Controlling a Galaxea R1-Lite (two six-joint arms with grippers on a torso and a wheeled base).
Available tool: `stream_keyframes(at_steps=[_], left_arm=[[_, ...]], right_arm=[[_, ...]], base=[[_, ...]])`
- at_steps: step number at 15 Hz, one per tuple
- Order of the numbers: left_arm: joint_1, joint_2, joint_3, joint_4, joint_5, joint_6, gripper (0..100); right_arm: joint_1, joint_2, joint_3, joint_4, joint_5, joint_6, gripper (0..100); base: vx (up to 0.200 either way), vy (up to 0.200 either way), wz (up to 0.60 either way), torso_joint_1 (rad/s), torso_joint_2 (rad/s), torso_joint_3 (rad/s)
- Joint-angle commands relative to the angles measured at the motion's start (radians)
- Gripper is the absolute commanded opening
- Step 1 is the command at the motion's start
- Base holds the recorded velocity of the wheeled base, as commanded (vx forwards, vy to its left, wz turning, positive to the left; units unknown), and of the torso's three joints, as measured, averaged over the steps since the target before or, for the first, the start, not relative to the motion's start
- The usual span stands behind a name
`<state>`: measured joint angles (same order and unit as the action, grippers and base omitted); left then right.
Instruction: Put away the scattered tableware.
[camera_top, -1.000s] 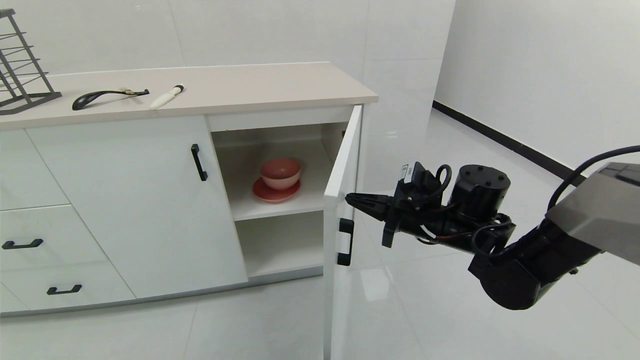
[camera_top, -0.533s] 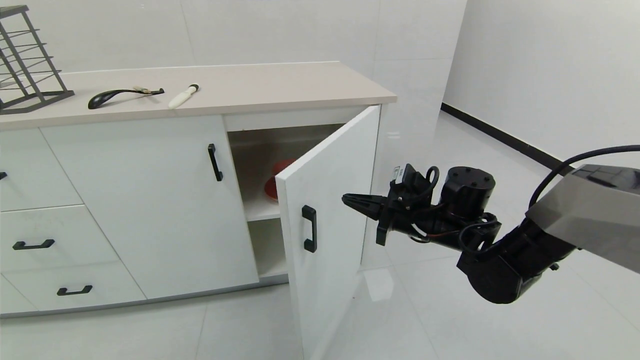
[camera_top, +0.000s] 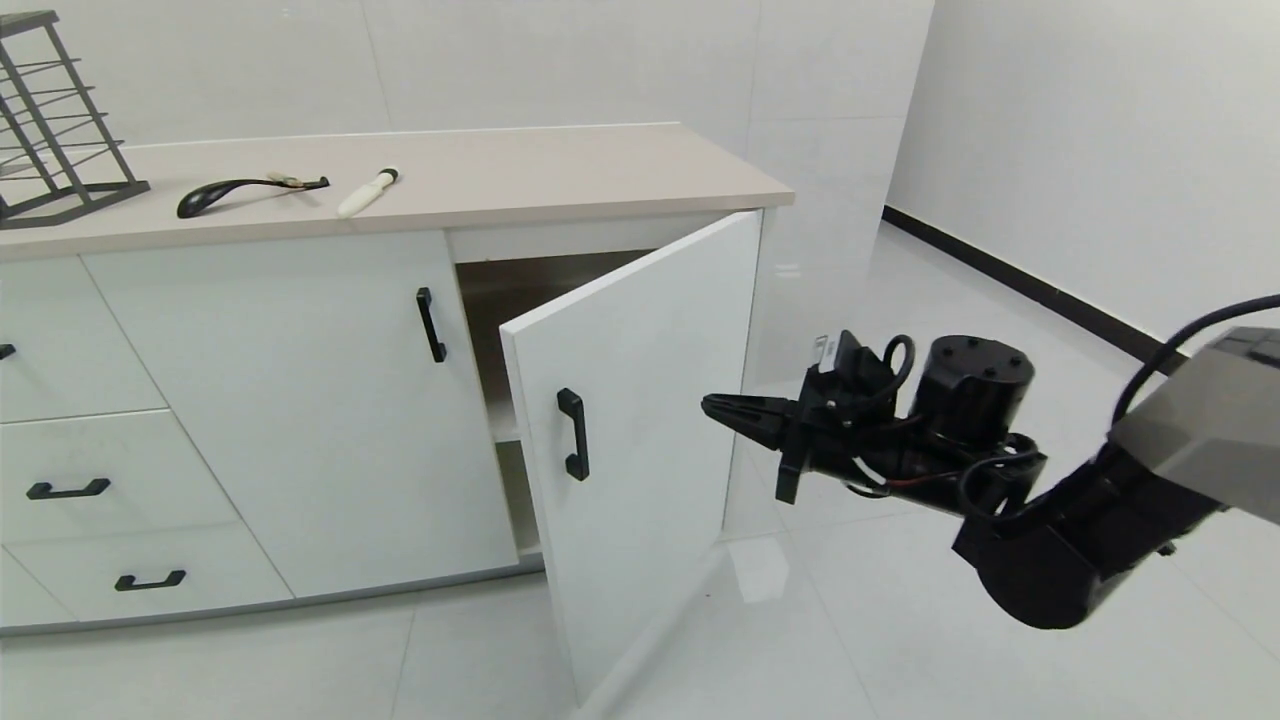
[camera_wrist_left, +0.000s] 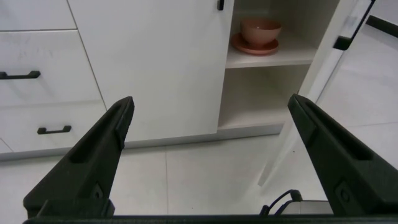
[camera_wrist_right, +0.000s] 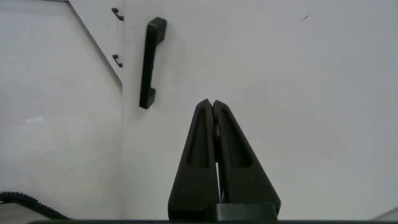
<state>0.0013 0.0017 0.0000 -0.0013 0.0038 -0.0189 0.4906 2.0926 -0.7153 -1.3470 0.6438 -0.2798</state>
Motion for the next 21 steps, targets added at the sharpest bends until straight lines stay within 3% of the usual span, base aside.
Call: stream_keyframes(at_steps=[1,3,6,8,9,13,16,18,19,21], left_arm=[[0.000,0.001,0.000,0.000,0.001,-0.001,100],[0.000,0.001,0.000,0.000,0.001,-0.001,100],[0.000,0.001,0.000,0.000,0.002,-0.004,100],[0.000,0.001,0.000,0.000,0.004,-0.004,100],[0.000,0.001,0.000,0.000,0.004,-0.004,100],[0.000,0.001,0.000,0.000,0.005,-0.006,100],[0.000,0.001,0.000,0.000,0.005,-0.006,100],[0.000,0.001,0.000,0.000,0.005,-0.006,100],[0.000,0.001,0.000,0.000,0.005,-0.006,100],[0.000,0.001,0.000,0.000,0.005,-0.006,100]], right_arm=[[0.002,-0.282,0.214,-0.001,0.000,-0.002,0],[-0.080,-0.588,0.416,0.003,0.000,-0.002,0],[-0.477,-1.000,0.596,0.039,0.005,0.002,0],[-0.573,-1.151,0.666,0.066,0.007,0.033,0],[-0.580,-1.270,0.715,0.104,0.005,0.047,0],[-0.561,-1.675,0.715,0.477,0.004,0.054,0],[-0.500,-2.071,0.715,0.852,-0.001,0.045,0],[-0.492,-2.082,0.715,0.898,-0.162,0.054,0],[-0.492,-2.082,0.715,1.068,-0.412,0.100,0],[-0.491,-2.080,0.715,1.292,-0.533,0.136,0]], base=[[0.000,0.000,0.00,0.000,0.00,0.000],[0.000,0.000,0.00,0.000,0.00,0.000],[0.000,0.000,0.00,0.000,0.00,0.000],[0.000,0.000,0.00,0.000,0.00,0.000],[0.000,0.000,0.00,0.000,0.00,0.000],[0.000,0.000,0.00,0.000,0.00,0.000],[0.000,0.000,0.00,0.000,0.00,0.000],[0.000,0.000,0.00,0.000,0.00,0.000],[0.000,0.000,0.00,0.000,0.00,0.000],[0.000,0.200,0.00,0.005,0.00,0.007]])
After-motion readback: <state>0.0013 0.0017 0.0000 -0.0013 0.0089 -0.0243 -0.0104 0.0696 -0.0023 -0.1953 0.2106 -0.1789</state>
